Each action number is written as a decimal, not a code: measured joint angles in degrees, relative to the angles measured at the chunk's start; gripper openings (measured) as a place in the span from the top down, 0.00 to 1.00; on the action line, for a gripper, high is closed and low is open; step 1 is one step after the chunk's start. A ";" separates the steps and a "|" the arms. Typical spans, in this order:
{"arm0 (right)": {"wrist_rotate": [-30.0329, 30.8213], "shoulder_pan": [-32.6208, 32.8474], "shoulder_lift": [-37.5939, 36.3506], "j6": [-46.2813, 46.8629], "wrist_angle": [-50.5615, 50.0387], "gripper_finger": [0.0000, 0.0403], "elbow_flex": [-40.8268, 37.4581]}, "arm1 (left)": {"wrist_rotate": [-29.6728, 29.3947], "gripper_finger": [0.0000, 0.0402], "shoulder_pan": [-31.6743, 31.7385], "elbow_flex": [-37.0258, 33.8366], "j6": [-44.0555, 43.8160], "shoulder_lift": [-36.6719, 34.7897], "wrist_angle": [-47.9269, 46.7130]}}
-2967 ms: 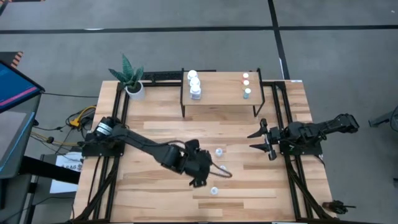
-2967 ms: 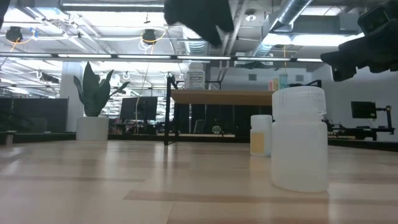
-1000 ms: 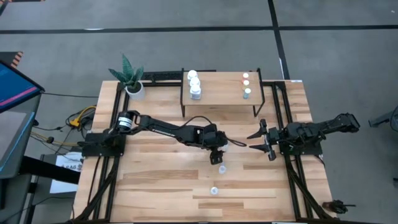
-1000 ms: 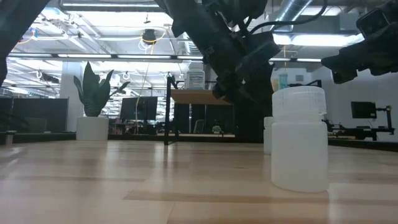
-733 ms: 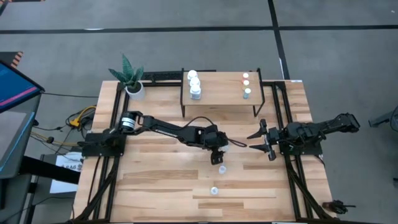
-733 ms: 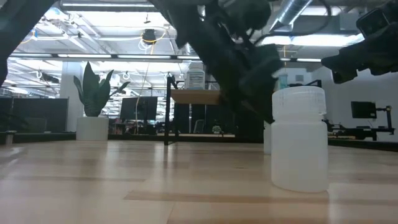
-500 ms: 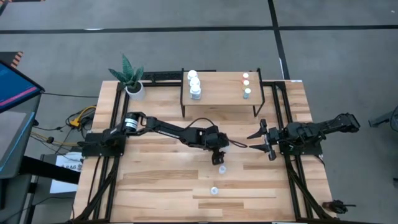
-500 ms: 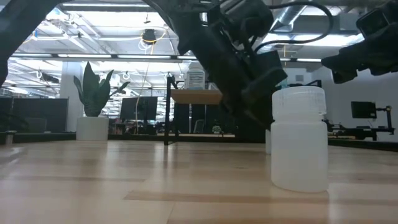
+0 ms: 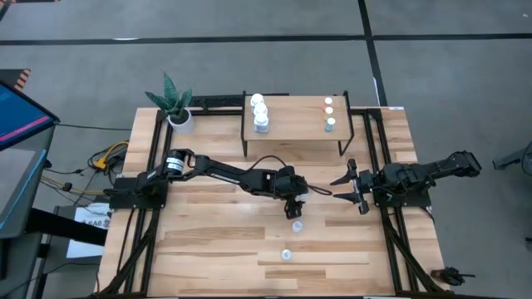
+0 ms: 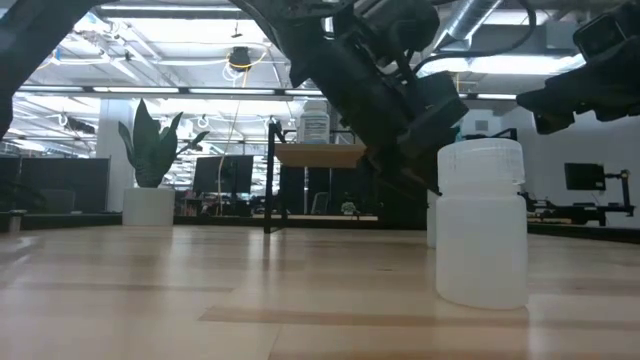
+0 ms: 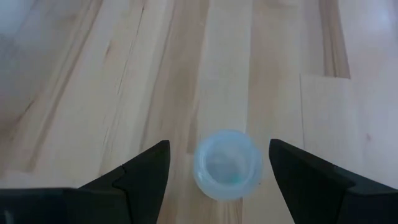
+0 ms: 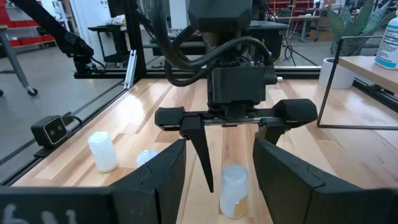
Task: Pick and place medicine bottles onto shelf by color
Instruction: Put the top transparent pill bottle aligned with the other transparent pill bottle on the shelf
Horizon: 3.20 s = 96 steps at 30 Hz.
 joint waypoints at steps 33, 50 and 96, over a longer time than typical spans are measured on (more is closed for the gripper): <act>0.00 0.00 0.00 0.04 0.02 0.48 0.00 | 1.47 0.70 4.25 23.75 4.40 -0.24 -24.76; -0.02 0.00 0.00 -1.52 0.02 0.48 0.00 | 7.35 0.71 27.47 41.36 4.10 0.31 -30.75; 0.00 0.00 -0.03 -3.45 0.21 0.48 0.00 | 9.55 0.71 28.45 39.39 10.51 0.33 -29.23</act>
